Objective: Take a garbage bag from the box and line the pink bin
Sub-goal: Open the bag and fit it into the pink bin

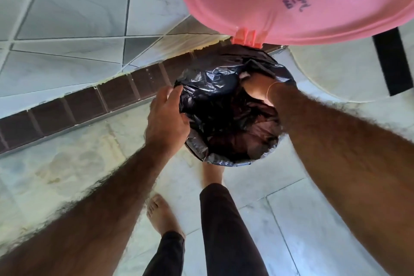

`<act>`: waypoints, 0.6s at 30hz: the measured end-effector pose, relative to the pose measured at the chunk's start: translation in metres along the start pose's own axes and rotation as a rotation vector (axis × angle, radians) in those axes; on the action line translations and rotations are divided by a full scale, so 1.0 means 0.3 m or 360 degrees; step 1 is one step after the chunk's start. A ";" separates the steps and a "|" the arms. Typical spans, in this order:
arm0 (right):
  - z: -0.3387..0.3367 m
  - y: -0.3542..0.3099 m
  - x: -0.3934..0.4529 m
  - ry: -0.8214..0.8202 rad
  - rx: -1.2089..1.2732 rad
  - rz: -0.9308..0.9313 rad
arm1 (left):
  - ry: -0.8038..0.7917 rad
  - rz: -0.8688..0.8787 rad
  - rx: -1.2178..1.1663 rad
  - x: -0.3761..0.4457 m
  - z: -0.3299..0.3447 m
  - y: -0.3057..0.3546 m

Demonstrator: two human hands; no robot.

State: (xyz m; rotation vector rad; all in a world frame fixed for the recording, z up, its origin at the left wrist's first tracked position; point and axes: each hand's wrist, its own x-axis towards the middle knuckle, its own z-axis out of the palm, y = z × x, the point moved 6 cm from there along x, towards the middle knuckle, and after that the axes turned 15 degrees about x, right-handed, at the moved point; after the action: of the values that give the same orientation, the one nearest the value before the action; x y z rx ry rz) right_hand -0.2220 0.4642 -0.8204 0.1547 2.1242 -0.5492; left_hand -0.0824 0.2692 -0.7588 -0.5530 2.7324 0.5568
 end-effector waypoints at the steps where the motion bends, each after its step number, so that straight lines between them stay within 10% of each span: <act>1: -0.001 0.015 0.005 -0.0062 0.0026 0.0025 | 0.0000 0.0004 0.0003 0.000 0.000 0.001; 7: 0.107 0.030 -0.130 0.0165 -0.0122 -0.0384 | -0.0003 -0.0020 -0.0021 -0.006 -0.008 0.008; 12: 0.313 0.227 -0.265 -0.0483 -0.1274 -0.0278 | -0.0042 -0.0028 0.0023 -0.012 -0.015 0.012; 18: 0.141 0.082 -0.268 0.0051 -0.0863 -0.0399 | -0.0093 -0.0020 0.0080 -0.010 -0.020 0.015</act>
State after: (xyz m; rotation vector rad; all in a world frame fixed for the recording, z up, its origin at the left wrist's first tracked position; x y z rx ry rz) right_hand -0.1359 0.4752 -0.7841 -0.4134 2.2586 -0.0952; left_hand -0.0830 0.2714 -0.7510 -0.5324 2.6783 0.4916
